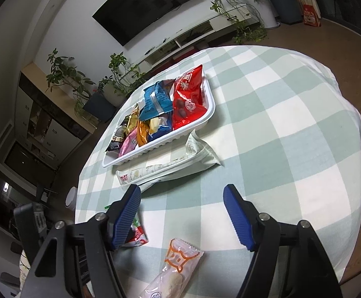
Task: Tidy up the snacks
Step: 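Grasp the green candy bag with the left tool while the right tool grasps the white long packet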
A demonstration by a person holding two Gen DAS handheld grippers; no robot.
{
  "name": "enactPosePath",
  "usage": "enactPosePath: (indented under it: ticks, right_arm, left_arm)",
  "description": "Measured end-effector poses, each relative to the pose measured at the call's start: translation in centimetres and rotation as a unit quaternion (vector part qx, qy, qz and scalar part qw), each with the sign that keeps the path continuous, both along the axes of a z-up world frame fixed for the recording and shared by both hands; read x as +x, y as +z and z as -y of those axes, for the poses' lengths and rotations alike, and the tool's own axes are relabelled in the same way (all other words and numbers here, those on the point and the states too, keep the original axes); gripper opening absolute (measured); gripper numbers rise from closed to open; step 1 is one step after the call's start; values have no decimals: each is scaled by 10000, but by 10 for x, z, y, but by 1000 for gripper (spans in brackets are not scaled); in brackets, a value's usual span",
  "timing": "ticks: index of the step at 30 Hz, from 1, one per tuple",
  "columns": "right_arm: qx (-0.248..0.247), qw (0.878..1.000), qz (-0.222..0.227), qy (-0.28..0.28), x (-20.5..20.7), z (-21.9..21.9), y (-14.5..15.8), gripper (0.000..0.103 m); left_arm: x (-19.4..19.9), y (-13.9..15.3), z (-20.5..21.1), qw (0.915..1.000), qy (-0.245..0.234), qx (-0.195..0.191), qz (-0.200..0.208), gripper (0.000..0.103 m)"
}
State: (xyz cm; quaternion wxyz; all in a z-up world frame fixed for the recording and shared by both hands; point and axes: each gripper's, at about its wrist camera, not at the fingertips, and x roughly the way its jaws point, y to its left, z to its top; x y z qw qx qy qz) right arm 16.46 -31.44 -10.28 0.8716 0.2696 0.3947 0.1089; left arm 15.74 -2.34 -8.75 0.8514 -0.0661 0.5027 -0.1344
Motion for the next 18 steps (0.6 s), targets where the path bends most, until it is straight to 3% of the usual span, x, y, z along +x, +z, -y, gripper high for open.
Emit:
enactPosePath:
  ticks: [4, 9, 11, 13, 15, 16, 18]
  right_arm:
    - [-236, 9993, 161, 221, 0, -9, 8, 72]
    - [-1240, 9859, 714, 873, 1, -39, 34, 72]
    - [-1753, 9702, 805, 1468, 8, -60, 42, 72]
    - [-2630, 9352, 957, 2169, 12, -86, 45, 72]
    - [-3230, 8974, 1202, 2754, 15, -101, 45, 72]
    - [-3407, 8841, 1201, 2964, 20, -105, 44, 70]
    - [-3559, 8708, 1110, 3204, 32, -107, 42, 70]
  left_arm:
    - [-13, 9, -19, 9994, -6, -330, 37, 12]
    - [-19, 19, -40, 9979, -34, -628, 127, 12]
    - [-18, 17, -42, 9977, -79, -668, 118, 12]
    - [-19, 13, -45, 9972, -112, -736, 99, 12]
    - [-17, 5, -50, 9961, -104, -870, 41, 12]
    - [-17, 2, -52, 9957, -91, -925, 19, 12]
    - [-16, -3, -56, 9942, -88, -1073, -8, 12]
